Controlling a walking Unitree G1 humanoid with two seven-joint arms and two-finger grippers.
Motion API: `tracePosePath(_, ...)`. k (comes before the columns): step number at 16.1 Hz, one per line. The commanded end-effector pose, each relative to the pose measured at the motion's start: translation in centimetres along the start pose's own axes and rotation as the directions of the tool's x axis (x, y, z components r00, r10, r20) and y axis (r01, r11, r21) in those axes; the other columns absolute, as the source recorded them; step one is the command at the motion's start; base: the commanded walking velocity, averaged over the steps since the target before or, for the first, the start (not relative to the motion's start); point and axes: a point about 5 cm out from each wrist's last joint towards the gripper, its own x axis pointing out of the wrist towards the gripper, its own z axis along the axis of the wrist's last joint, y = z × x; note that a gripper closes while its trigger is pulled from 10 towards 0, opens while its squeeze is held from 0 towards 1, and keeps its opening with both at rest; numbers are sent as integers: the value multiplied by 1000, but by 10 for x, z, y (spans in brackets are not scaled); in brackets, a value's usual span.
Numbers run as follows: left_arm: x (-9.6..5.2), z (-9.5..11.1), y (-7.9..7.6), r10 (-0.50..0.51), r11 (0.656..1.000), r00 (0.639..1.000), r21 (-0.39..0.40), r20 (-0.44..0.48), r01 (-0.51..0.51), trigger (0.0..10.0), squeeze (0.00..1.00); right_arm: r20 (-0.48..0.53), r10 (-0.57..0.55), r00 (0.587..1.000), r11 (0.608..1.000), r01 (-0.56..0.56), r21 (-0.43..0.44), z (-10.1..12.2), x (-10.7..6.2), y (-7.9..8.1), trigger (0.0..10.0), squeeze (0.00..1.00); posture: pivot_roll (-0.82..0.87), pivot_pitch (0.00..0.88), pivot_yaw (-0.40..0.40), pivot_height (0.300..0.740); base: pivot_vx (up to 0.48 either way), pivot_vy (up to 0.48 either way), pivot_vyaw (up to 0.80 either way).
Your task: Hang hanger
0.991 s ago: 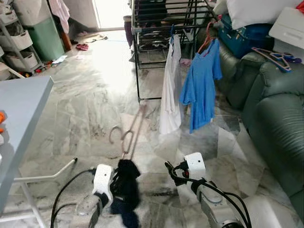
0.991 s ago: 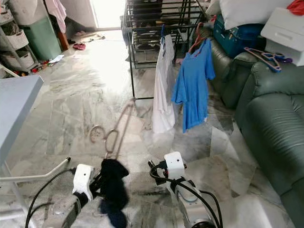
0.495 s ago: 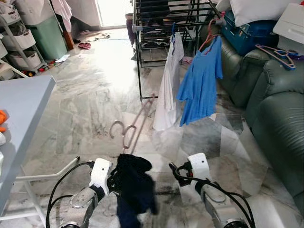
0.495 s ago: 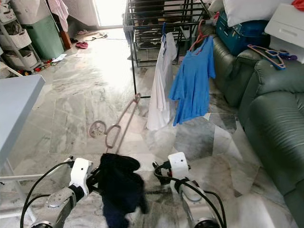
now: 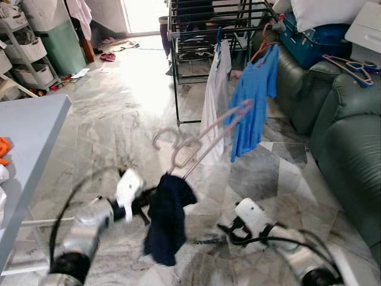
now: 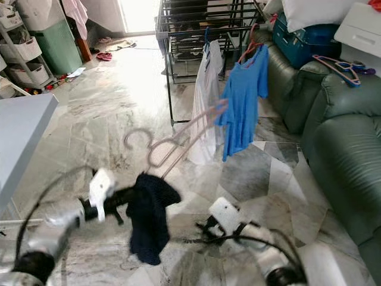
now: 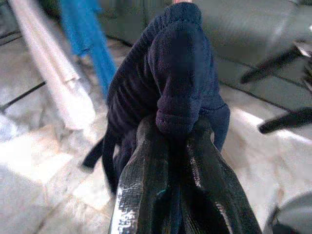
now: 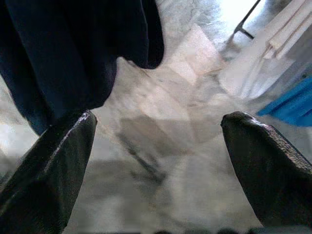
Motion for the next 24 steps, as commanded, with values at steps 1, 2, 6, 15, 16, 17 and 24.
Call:
tracePosePath(1,-3,9,2,-49,998,999,46,-2,49,10000,0,6,10,1000,996,-9,-90,2,0,0,10000,0,-101,0,82,740,0,0,0)
tracePosePath(2,-6,13,1,-86,995,996,45,-11,86,10000,0,-16,16,1000,984,-18,-176,-2,-4,-3,10000,0,-100,0,83,740,0,0,0)
tracePosePath(6,-13,32,-6,-193,979,981,67,-13,193,10000,0,-69,-15,998,971,-2,-240,-7,-12,-22,10000,0,-95,0,83,740,0,0,0)
tracePosePath(15,-11,79,-27,-295,954,951,85,98,287,10000,0,66,143,987,976,-130,-174,28,10,-10,10000,0,-77,0,81,740,0,0,0)
tracePosePath(16,-11,80,-28,-295,954,951,80,98,288,10000,0,59,211,976,963,-198,-181,29,11,-4,10000,0,-74,0,79,740,0,0,0)
tracePosePath(17,-12,80,-29,-294,955,951,73,93,288,10000,0,29,272,962,943,-260,-208,27,9,-2,10000,0,-73,0,78,740,0,0,0)
tracePosePath(24,-16,77,-24,-254,967,963,57,88,250,10000,0,-87,413,906,900,-421,-111,2,-9,-4,10000,0,-69,0,73,740,0,0,0)
